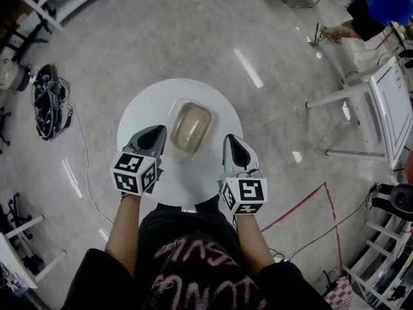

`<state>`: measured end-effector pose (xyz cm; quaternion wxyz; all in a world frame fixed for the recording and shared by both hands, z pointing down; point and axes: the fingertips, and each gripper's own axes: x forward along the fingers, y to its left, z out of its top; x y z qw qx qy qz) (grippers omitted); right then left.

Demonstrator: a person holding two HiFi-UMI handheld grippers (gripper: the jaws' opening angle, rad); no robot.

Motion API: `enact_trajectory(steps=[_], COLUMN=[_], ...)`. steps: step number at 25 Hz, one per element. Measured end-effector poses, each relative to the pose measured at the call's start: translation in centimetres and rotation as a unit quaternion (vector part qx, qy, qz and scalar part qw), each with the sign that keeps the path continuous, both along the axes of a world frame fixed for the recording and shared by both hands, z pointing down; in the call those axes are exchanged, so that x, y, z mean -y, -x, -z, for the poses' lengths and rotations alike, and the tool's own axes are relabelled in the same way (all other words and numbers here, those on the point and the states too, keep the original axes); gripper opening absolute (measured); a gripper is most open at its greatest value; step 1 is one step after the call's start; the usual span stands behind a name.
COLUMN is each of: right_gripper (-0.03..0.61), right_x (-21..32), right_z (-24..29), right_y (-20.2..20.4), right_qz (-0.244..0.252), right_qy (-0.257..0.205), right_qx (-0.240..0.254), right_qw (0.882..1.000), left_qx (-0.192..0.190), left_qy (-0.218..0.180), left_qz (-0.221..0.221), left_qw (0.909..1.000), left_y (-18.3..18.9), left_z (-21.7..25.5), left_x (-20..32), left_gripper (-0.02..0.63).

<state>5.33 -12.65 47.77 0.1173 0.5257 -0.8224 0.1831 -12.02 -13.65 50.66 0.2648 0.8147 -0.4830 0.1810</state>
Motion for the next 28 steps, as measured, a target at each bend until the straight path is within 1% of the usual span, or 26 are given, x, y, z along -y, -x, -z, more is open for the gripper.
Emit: enact_trajectory(steps=[3,9,15,28], right_gripper=[0.009,0.009,0.009,0.009], right_x=[0.1,0.3,0.3,0.8], right_z=[0.7,2.7,4.0,7.5], right_y=[0.2,1.6,1.7,2.8], right_qz=[0.007,0.02,0.031,0.051], right_qy=[-0.008,-0.026,-0.041,-0.072], right_qx=[0.001,0.006,0.009,0.012], right_qw=[1.0,0.999,0.999,0.996], left_qx=[0.002,0.005,0.009,0.014], left_qy=[-0.009,-0.027,-0.043,-0.082], left_qz=[0.003,0.013,0.023,0.048], left_qw=[1.0,0.9995,0.9988,0.9954], left_y=[0.0,1.4,1.5,3.1], left_z=[0.9,2.8,4.3,8.3], left_x=[-0.3,-0.8,-1.2,-1.2], left_gripper=[0.015,0.015,0.015,0.015])
